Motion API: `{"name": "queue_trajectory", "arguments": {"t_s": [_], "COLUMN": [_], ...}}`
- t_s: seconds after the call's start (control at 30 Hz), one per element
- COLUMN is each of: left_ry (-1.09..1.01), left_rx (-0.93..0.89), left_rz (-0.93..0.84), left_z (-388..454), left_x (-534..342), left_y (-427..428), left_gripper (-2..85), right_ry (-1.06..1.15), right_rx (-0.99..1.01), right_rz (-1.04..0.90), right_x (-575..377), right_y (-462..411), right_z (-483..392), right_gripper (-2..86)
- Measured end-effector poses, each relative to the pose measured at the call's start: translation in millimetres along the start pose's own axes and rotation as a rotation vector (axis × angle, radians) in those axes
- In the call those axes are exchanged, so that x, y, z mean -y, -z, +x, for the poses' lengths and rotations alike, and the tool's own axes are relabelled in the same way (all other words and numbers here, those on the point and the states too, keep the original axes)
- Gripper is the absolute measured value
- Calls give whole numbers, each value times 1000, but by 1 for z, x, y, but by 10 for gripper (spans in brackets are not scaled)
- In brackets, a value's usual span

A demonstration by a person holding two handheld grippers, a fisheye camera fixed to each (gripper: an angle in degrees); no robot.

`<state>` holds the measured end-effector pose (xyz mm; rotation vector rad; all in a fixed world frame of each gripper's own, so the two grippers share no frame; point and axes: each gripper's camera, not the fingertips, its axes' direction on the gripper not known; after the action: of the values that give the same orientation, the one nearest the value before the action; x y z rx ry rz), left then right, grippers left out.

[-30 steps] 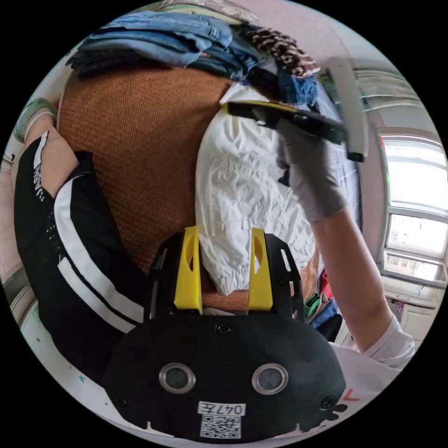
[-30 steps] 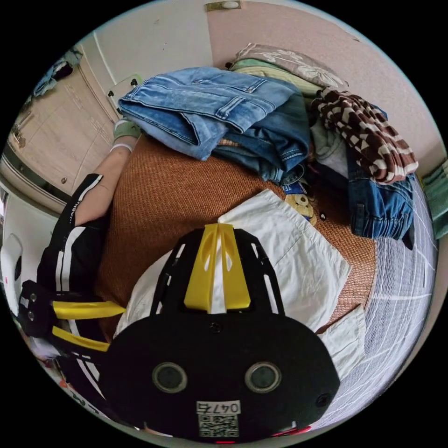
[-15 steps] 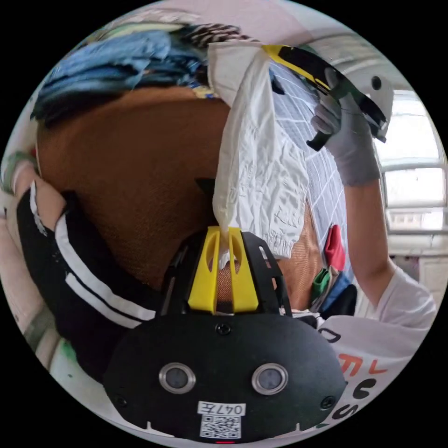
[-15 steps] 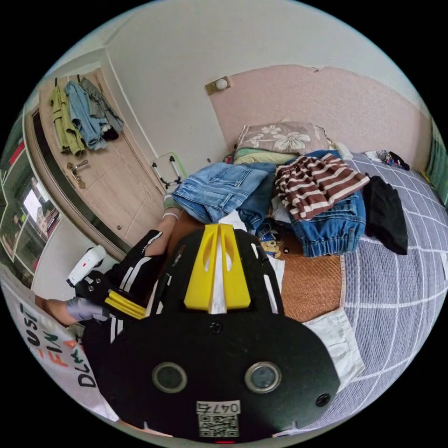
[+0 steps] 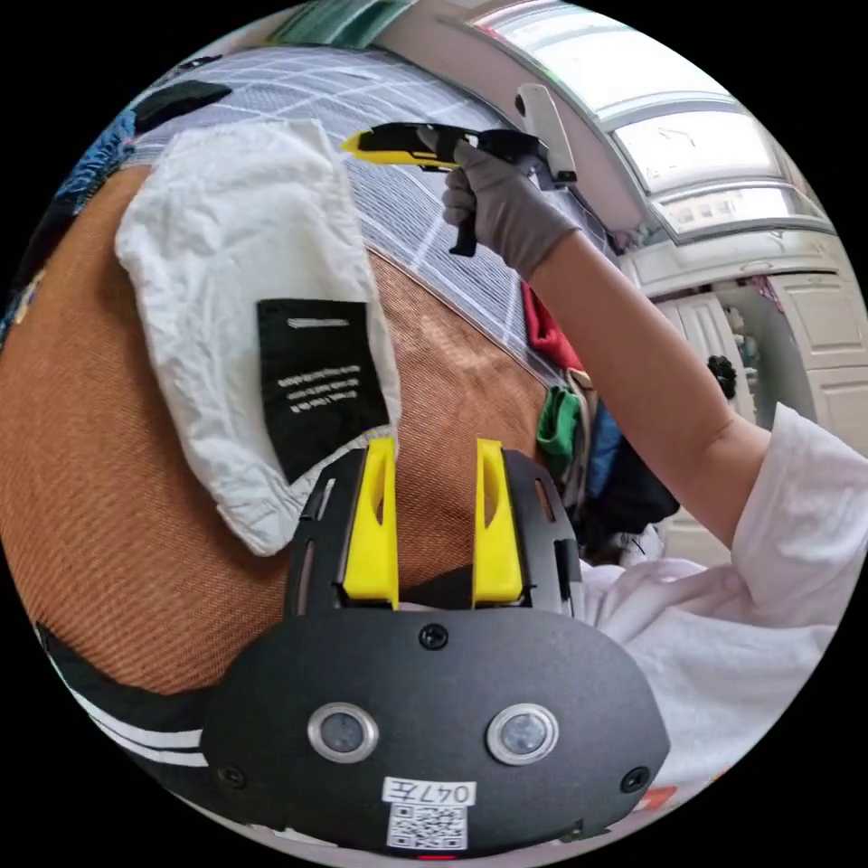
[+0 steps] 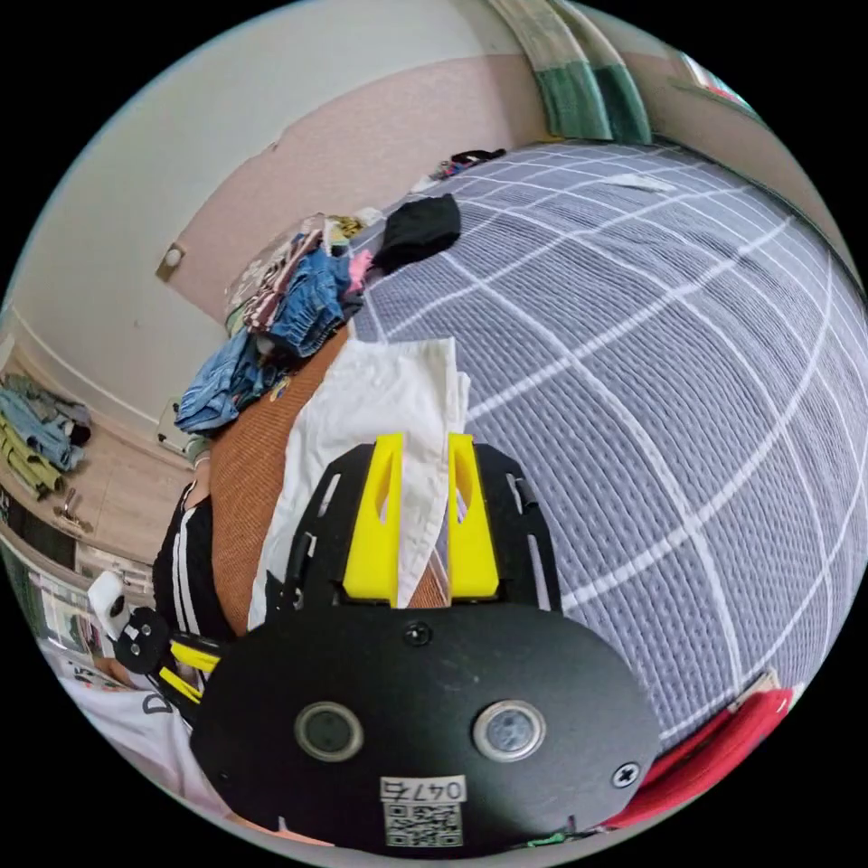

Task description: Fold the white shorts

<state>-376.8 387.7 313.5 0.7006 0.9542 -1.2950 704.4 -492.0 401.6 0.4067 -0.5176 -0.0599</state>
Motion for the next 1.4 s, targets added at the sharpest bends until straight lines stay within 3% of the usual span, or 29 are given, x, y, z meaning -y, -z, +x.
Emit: {"name": "queue_trajectory", "arguments": {"t_s": [0.1,0.27,0.47,0.67,0.87,1.03,1.23,1.4], "left_ry": [16,304,493,512,499,524,525,504], "left_rx": [-13,84,-88,-37,7,22,-116,-111], "left_rz": [110,300,182,128,326,353,333,344], "left_z": [-4,-62,-130,-144,-161,-184,-214,-221], "left_x": [-11,-51,-70,-79,-137,-189,-231,-269], "left_y": [31,88,72,69,142,181,169,180], "left_gripper": [121,122,154,122,96,112,124,128], "right_ry": [-38,138,596,787,730,835,890,880], "right_rx": [-21,108,350,278,353,408,206,-79], "right_rz": [46,-51,-320,-568,-542,-435,-370,-589], "right_x": [-20,-34,-93,-155,-177,-172,-156,-171], "right_y": [6,-9,-42,-103,-145,-134,-88,-109], "right_z": [8,-29,-125,-197,-254,-301,-290,-271], "right_gripper": [41,26,3,-5,-12,-12,-13,-13]}}
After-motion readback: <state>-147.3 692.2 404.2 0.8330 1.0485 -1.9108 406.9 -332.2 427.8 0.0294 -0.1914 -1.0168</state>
